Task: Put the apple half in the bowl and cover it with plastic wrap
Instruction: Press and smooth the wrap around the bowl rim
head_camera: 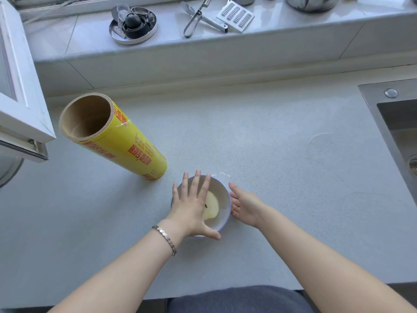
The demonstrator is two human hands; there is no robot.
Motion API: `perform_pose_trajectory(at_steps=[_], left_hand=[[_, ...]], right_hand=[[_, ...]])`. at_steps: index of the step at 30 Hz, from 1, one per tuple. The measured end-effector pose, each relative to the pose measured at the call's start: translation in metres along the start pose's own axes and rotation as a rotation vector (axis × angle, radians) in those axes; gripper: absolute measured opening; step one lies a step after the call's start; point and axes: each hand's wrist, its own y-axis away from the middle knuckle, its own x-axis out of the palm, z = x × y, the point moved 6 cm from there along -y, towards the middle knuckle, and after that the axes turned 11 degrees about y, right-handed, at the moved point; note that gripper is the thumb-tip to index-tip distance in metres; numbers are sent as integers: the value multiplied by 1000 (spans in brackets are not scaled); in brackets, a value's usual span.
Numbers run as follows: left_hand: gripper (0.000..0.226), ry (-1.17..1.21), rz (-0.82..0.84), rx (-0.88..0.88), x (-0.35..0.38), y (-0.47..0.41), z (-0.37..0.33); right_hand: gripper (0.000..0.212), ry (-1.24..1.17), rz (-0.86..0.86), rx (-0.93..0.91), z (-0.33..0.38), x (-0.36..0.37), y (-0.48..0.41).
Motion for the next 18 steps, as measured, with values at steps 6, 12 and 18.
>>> perform_pose_trajectory(at_steps=[6, 12, 18], left_hand=[[144, -3, -1, -4, 0, 1, 0], [142, -24, -4, 12, 1, 0, -1], [140, -24, -4, 13, 5, 0, -3]], right_hand=[[17, 85, -57, -119, 11, 2, 2], [10, 150, -382, -345, 29, -5, 7], [16, 446, -551, -449, 38, 0, 18]])
